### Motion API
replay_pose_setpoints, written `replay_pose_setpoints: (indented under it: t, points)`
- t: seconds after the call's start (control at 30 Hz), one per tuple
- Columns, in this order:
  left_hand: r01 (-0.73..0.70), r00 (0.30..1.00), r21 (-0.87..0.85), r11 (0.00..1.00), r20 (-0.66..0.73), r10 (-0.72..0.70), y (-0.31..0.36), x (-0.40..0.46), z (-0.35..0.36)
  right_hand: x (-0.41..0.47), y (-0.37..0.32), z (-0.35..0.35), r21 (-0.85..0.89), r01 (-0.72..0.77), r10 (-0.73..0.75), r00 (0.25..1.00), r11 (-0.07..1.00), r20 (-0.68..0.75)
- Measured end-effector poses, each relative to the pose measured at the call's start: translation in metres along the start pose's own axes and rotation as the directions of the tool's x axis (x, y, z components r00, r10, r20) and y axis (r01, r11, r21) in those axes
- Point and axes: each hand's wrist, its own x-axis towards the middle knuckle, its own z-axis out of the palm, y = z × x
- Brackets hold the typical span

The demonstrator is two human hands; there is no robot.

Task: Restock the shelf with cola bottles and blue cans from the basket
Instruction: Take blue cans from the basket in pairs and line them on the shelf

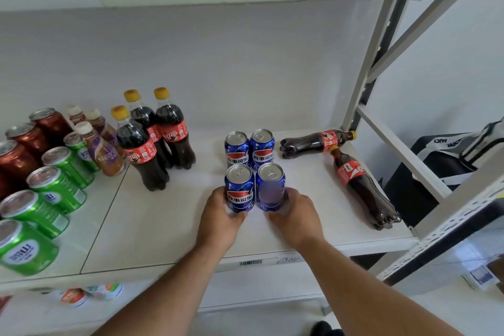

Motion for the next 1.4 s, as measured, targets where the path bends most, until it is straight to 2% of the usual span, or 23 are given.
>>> replay_pose_setpoints:
  t: [1.23, 1.4]
  points:
    - [0.037, 0.995, 0.124, 0.992, 0.091, -0.048, 0.022, 0.041, -0.007, 0.06, -0.007, 0.01, -0.035, -0.013, 0.016, 0.998, 0.999, 0.068]
    - [0.069, 0.991, 0.24, 0.968, 0.093, -0.094, 0.024, 0.031, -0.023, 0.041, -0.003, 0.001, -0.035, -0.11, 0.113, 0.99, 0.993, 0.087]
